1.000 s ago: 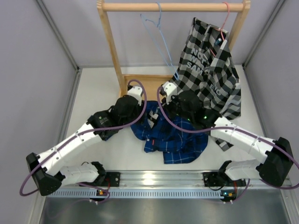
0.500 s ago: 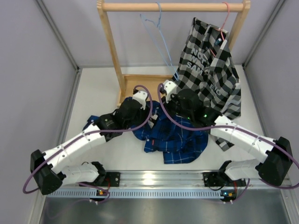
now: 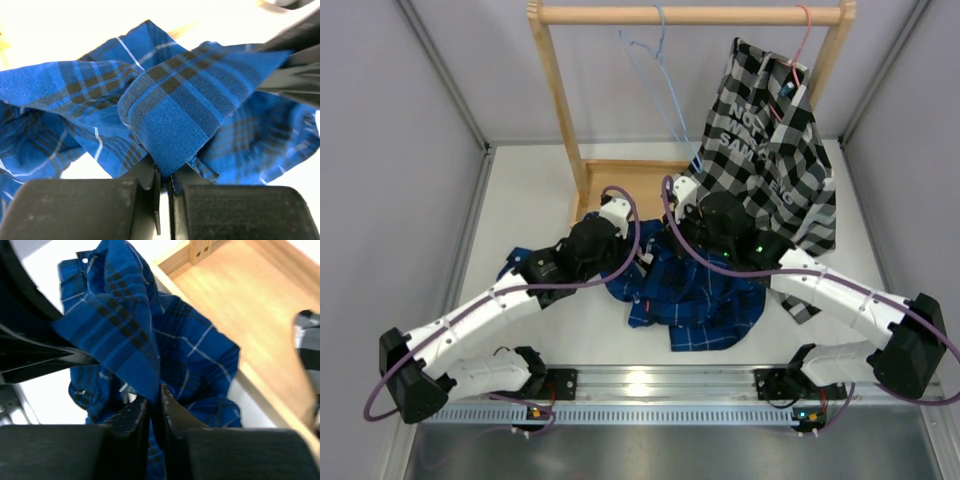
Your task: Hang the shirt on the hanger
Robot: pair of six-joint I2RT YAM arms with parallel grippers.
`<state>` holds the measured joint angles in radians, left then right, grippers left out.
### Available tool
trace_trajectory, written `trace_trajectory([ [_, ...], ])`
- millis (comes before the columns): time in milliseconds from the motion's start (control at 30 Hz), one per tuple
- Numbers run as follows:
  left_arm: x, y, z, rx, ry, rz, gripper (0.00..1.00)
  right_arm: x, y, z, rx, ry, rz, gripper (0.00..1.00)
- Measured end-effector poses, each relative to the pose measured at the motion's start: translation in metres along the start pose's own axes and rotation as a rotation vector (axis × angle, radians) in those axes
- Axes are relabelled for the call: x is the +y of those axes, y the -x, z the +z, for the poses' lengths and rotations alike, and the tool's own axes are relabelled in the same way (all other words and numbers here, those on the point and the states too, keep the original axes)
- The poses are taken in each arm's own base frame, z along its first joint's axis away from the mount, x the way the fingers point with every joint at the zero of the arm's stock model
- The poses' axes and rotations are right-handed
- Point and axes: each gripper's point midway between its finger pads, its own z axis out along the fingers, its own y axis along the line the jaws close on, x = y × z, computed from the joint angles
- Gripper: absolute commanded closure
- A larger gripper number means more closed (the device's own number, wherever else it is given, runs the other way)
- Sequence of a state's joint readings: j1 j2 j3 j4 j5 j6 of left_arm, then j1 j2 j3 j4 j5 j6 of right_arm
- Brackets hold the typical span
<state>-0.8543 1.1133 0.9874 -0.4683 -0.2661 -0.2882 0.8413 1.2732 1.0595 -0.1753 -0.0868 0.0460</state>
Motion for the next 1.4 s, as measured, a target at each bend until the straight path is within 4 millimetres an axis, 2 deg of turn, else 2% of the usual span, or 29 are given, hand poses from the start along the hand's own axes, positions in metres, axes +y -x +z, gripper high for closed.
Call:
trace_trajectory([
  [33,-0.003,0.0,-0.006,0.001,-0.02,-0.016,1.0,0.002,-0.003,0.0,0.007,0.01,0.014,0.82],
  [67,-0.004,0.0,-0.011,0.005,-0.034,-0.029,1.0,0.004,-0.005,-0.001,0.014,0.018,0.023,0.72],
  [167,-0.007,0.006,-0.026,0.005,-0.052,-0.062,1.0,0.011,-0.007,-0.006,0.017,0.046,0.056,0.54],
  [233,-0.007,0.015,-0.036,-0.002,-0.049,-0.079,1.0,0.014,-0.003,-0.016,-0.002,0.058,0.071,0.48],
  [333,-0.006,0.022,-0.045,-0.013,-0.048,-0.09,1.0,0.019,0.016,-0.043,-0.067,0.066,0.082,0.38],
  [367,-0.005,0.022,-0.047,-0.01,-0.047,-0.09,1.0,0.019,0.025,-0.054,-0.098,0.064,0.083,0.28],
  [400,-0.004,0.021,-0.048,-0.004,-0.045,-0.09,1.0,0.02,0.034,-0.064,-0.122,0.06,0.084,0.24],
  [467,-0.004,0.018,-0.05,0.01,-0.044,-0.087,1.0,0.015,0.054,-0.082,-0.168,0.025,0.072,0.22],
  [567,-0.006,0.013,-0.054,0.042,-0.06,-0.077,1.0,-0.004,0.091,-0.104,-0.23,-0.083,0.066,0.22],
  [700,-0.007,0.017,-0.065,0.052,-0.077,-0.06,1.0,-0.047,0.141,-0.128,-0.3,-0.241,0.074,0.26],
  [767,-0.005,0.022,-0.071,0.046,-0.078,-0.041,1.0,-0.073,0.157,-0.133,-0.312,-0.302,0.082,0.32],
  [833,-0.002,0.022,-0.075,0.04,-0.073,-0.019,1.0,-0.093,0.173,-0.13,-0.309,-0.331,0.082,0.34],
  [933,0.004,0.017,-0.079,0.037,-0.062,0.009,1.0,-0.104,0.187,-0.101,-0.272,-0.291,0.061,0.38],
  [1067,0.016,-0.01,-0.08,0.051,-0.041,0.034,1.0,-0.109,0.183,-0.052,-0.184,-0.218,0.055,0.44],
  [1167,0.026,-0.029,-0.078,0.072,-0.011,0.045,1.0,-0.113,0.166,-0.026,-0.109,-0.195,0.066,0.52],
  [1333,0.03,-0.036,-0.074,0.082,0.01,0.049,1.0,-0.121,0.159,-0.013,-0.069,-0.212,0.069,0.68],
  [1400,0.03,-0.035,-0.074,0.075,0.013,0.048,1.0,-0.123,0.158,-0.014,-0.066,-0.222,0.067,0.69],
])
